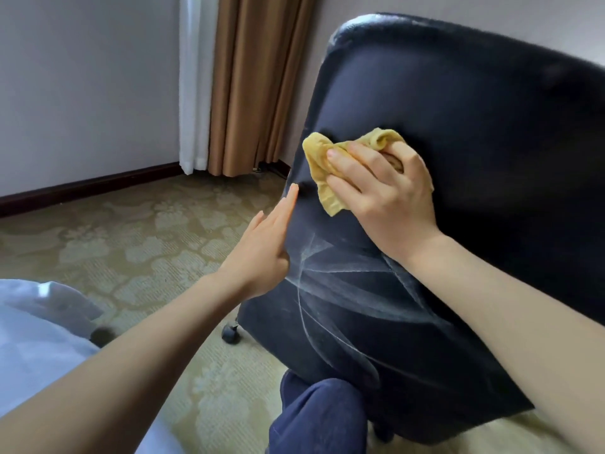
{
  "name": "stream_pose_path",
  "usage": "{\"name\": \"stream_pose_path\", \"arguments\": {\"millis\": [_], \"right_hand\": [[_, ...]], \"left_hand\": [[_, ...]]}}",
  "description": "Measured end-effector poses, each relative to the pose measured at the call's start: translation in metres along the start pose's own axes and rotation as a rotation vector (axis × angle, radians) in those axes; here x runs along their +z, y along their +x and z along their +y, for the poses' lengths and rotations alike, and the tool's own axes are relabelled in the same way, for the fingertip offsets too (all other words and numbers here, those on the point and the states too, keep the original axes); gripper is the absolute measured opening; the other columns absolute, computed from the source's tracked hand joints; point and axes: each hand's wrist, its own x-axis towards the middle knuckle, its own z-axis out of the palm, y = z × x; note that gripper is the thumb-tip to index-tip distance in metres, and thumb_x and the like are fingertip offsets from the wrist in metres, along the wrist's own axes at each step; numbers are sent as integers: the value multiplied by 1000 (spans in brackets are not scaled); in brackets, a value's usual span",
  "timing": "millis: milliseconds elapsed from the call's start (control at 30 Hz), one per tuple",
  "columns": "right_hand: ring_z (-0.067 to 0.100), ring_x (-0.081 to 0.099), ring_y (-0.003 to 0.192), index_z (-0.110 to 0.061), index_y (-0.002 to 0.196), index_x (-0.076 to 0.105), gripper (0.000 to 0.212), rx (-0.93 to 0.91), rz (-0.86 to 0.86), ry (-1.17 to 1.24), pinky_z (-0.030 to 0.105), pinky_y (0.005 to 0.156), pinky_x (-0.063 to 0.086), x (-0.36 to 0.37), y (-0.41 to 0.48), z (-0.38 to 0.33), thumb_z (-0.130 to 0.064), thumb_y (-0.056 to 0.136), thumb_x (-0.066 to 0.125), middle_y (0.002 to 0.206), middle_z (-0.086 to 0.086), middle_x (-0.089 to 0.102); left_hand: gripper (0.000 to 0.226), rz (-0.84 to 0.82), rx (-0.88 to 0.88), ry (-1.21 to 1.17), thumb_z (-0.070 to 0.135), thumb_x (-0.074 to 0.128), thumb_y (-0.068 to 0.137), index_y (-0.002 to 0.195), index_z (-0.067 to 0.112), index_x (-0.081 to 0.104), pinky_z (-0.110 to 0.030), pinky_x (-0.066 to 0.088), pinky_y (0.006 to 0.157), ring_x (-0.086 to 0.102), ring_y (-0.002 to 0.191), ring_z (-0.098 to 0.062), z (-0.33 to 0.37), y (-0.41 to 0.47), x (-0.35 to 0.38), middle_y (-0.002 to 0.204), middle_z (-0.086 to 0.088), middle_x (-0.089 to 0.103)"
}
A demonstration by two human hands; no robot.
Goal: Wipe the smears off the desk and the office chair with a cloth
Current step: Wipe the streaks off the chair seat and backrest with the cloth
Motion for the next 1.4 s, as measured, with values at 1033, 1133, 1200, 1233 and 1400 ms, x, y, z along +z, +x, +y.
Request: {"name": "stream_pose_path", "arguments": {"millis": [1033,1133,1200,1233,1400], "right_hand": [[16,66,103,-20,92,76,28,3,-53,0,35,88,43,-44,-56,19,-7,95,52,112,-5,69],[16,64,108,-20,95,76,35,49,-87,24,36,93,39,-27,-45,3,-8,98,43,116,-4,68],[16,62,112,-20,96,75,38,88,-128,43,36,95,36,-18,-45,-7,-9,99,39,118,-5,67],[15,61,113,-20,97,75,38,116,-138,54,36,96,35,-14,-46,-12,-9,99,39,120,-5,66],[16,58,117,-21,102,74,30,142,-219,60,35,100,35,-1,-64,-33,-10,96,47,126,-5,62]], "left_hand": [[104,-42,112,96,-13,43,70,151,23,-12,-40,12,118,-5,146,-9,24,4,21,145,19,-29],[104,-71,82,160,-9,45,75,148,29,-18,-38,3,118,-4,143,-1,22,5,16,145,20,-31],[104,-62,51,246,-1,48,79,147,30,-23,-41,-1,117,7,144,-6,24,7,17,149,15,-32],[103,-53,37,273,1,49,80,147,29,-23,-42,-2,117,12,144,-8,26,8,17,153,12,-30],[96,-28,-29,284,3,50,81,151,23,-11,-48,3,116,12,145,-13,35,16,18,157,5,-23]]}}
